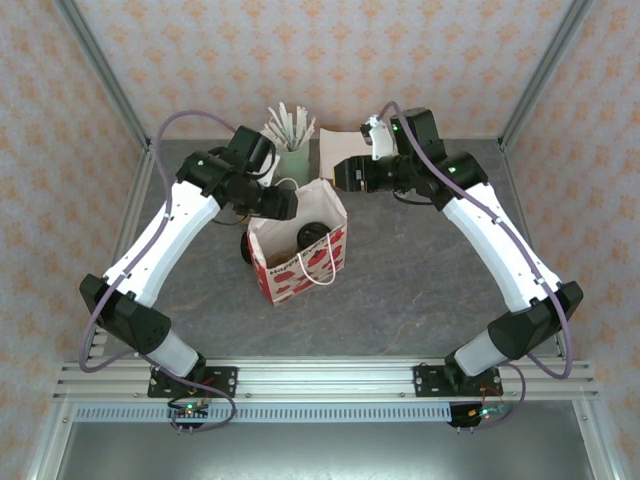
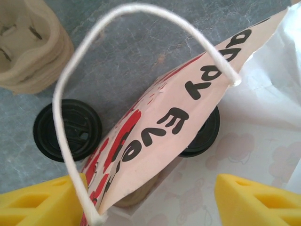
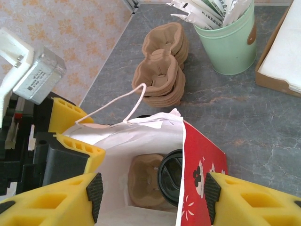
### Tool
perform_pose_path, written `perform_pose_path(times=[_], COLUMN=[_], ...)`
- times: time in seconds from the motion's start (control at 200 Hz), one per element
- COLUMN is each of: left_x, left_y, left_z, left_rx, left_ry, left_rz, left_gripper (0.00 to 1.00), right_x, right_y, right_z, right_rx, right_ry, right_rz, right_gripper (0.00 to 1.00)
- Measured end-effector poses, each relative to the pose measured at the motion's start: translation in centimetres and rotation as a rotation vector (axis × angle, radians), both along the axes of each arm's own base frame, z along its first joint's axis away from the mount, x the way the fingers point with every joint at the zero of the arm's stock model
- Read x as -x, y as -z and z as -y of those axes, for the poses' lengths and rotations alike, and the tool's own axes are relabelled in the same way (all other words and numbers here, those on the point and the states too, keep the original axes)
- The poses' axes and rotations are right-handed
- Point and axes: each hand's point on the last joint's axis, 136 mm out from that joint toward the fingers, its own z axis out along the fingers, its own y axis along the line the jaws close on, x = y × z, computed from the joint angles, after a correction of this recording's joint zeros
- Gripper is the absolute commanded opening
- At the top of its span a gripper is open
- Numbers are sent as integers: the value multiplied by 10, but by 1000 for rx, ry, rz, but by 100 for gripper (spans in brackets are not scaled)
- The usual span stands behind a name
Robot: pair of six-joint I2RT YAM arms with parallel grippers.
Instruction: Pack the takeout coffee
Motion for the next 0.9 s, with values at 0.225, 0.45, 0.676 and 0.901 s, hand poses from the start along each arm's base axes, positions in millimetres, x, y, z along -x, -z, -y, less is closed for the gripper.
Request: perform_pose_path(times=[0.225,0.45,0.676,0.901], left_x=[19,41,53,63], left_y=[-3,-1,-7,-12], left_z=[38,54,78,77], left_rx=[89,166,244,248], left_ry=[-12,-62,-16,82], left_rz=[-38,-107,-140,-98], left_gripper=[71,71,72,86], right_x=[-6,-14,-22,-34], right_y=[11,28,33,24], right_z=[-3,-8,-6,-4], right_rx=[22,42,33,11], right_ry=[-11,-14,-10,-20], right_rz=[-12,-47,-63,-41], right_gripper=[62,62,62,62])
